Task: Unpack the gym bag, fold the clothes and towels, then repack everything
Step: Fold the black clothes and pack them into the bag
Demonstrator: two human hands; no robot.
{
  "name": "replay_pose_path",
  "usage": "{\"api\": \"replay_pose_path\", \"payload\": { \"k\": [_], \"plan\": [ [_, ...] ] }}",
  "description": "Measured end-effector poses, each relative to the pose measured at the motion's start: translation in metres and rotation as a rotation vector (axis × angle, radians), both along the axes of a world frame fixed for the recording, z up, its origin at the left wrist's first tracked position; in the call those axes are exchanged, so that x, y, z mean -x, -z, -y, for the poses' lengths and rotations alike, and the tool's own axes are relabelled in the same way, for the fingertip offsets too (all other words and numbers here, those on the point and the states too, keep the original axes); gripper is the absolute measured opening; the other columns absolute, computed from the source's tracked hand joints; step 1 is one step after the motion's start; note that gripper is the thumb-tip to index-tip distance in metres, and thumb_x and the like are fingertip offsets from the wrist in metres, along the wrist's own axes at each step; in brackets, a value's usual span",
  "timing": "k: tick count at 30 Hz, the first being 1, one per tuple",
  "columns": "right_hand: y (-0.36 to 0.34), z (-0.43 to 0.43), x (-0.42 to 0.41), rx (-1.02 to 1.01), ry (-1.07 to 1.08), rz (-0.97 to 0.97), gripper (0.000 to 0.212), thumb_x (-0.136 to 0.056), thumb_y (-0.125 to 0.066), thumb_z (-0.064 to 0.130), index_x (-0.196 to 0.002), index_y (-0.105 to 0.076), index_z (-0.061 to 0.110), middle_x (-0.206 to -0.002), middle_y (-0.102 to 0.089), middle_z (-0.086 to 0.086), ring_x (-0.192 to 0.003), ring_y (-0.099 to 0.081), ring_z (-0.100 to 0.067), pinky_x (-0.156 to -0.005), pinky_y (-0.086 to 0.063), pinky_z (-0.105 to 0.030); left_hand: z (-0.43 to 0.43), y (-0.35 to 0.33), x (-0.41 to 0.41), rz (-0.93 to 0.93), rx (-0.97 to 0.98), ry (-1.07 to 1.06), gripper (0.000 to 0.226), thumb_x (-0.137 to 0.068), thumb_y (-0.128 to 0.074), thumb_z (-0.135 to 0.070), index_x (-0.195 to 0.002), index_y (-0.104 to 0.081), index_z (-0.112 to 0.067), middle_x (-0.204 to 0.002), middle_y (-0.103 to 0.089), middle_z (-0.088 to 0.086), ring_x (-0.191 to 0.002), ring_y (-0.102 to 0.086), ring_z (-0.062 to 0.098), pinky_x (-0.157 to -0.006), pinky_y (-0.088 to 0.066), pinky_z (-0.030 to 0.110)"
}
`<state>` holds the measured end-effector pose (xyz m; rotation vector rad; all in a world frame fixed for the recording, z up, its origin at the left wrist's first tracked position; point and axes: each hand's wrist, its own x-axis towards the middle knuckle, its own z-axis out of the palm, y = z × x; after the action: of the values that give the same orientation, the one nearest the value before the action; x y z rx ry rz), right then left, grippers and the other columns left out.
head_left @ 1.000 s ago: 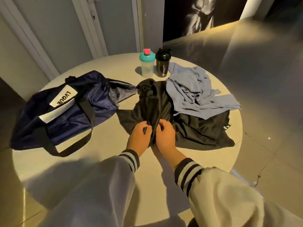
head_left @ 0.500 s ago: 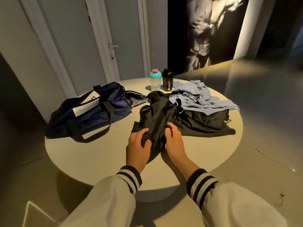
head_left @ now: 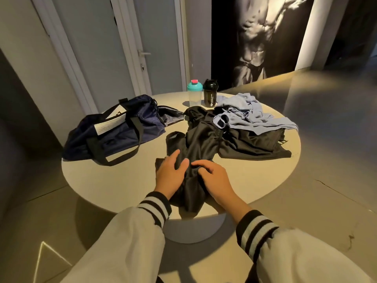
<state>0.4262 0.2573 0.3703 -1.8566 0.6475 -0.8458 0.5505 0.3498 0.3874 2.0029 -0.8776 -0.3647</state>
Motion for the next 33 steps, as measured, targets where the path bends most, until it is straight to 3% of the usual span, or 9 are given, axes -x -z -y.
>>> {"api": "replay_pose_path", "payload": {
  "k": [2,6,14,17,21,25,28,30,33],
  "plan": [
    [0.002,0.006,-0.005,0.085,0.075,-0.044,0.033,-0.1,-0.052,0.018,-0.131,-0.062,0.025,-0.129,-0.059,0.002,-0.119,-0.052,-0.011,-0.109,-0.042,-0.037,0.005,0.004,0.003,0.031,-0.102,0.111,0.063,-0.091,-0.047,-0.061,-0.146,-0.049,-0.03,-0.147,-0.053,0.002,-0.136,-0.047,0.023,-0.116,-0.034,0.048],
    [0.004,0.009,-0.011,0.131,0.049,-0.21,0.049,-0.105,-0.045,0.031,-0.153,-0.038,0.026,-0.156,-0.036,-0.004,-0.142,-0.035,-0.02,-0.117,-0.031,-0.035,0.005,0.014,0.026,-0.1,0.061,0.186,0.029,-0.105,-0.05,-0.03,-0.129,-0.065,-0.027,-0.122,-0.068,-0.004,-0.108,-0.063,0.012,-0.102,-0.051,0.037],
    [0.006,0.004,-0.006,0.218,0.252,-0.097,0.038,-0.103,-0.05,0.022,-0.141,-0.05,0.021,-0.136,-0.047,-0.002,-0.126,-0.039,-0.019,-0.106,-0.028,-0.023,-0.017,0.004,0.003,-0.227,0.436,-0.401,0.03,-0.106,-0.044,-0.034,-0.132,-0.058,-0.034,-0.135,-0.059,-0.006,-0.121,-0.056,0.019,-0.105,-0.046,0.041],
    [0.007,0.004,-0.006,0.182,0.261,-0.17,0.041,-0.103,-0.051,0.024,-0.144,-0.048,0.023,-0.146,-0.035,-0.003,-0.136,-0.028,-0.022,-0.111,-0.023,-0.025,-0.021,0.003,-0.005,-0.102,0.336,-0.508,0.03,-0.101,-0.053,-0.024,-0.129,-0.055,-0.035,-0.147,-0.042,-0.004,-0.132,-0.045,0.025,-0.112,-0.04,0.045],
    [0.008,0.005,-0.01,0.123,0.23,-0.225,0.051,-0.103,-0.049,0.032,-0.152,-0.037,0.027,-0.166,-0.003,-0.003,-0.153,-0.002,-0.023,-0.122,-0.01,-0.037,-0.017,0.009,-0.006,0.21,0.16,-0.161,0.05,-0.1,-0.056,-0.022,-0.145,-0.042,-0.039,-0.165,-0.015,-0.011,-0.151,-0.012,0.014,-0.12,-0.015,0.037],
    [0.006,0.006,-0.012,0.014,0.223,-0.185,0.057,-0.103,-0.045,0.042,-0.156,-0.029,0.029,-0.166,0.014,-0.002,-0.154,0.005,-0.023,-0.124,-0.01,-0.039,-0.012,0.002,0.003,0.177,-0.159,0.177,0.042,-0.107,-0.04,-0.04,-0.146,-0.05,-0.027,-0.152,-0.049,-0.003,-0.142,-0.04,0.018,-0.122,-0.024,0.039],
    [0.003,0.007,-0.009,-0.029,0.248,-0.143,0.057,-0.105,-0.042,0.042,-0.156,-0.028,0.023,-0.167,-0.004,-0.007,-0.152,-0.013,-0.025,-0.119,-0.021,-0.037,-0.013,-0.022,0.014,0.274,-0.351,0.315,0.036,-0.108,-0.03,-0.046,-0.127,-0.059,-0.036,-0.133,-0.061,-0.003,-0.129,-0.046,0.018,-0.122,-0.02,0.04],
    [0.002,0.011,-0.006,-0.017,0.232,-0.104,0.051,-0.106,-0.042,0.037,-0.153,-0.036,0.018,-0.158,-0.035,-0.008,-0.143,-0.036,-0.025,-0.11,-0.032,-0.031,-0.015,-0.034,0.014,0.135,-0.303,0.407,0.031,-0.105,-0.035,-0.051,-0.094,-0.06,-0.036,-0.107,-0.066,-0.003,-0.108,-0.057,0.02,-0.111,-0.039,0.046],
    [0.005,0.013,-0.002,0.111,0.087,-0.089,0.034,-0.104,-0.05,0.027,-0.137,-0.055,0.019,-0.135,-0.062,-0.002,-0.122,-0.057,-0.021,-0.094,-0.039,-0.019,-0.012,-0.036,0.007,0.155,-0.075,0.293,0.024,-0.101,-0.051,-0.045,-0.093,-0.063,-0.026,-0.09,-0.068,0.002,-0.085,-0.066,0.02,-0.088,-0.054,0.049]
  ]
}}
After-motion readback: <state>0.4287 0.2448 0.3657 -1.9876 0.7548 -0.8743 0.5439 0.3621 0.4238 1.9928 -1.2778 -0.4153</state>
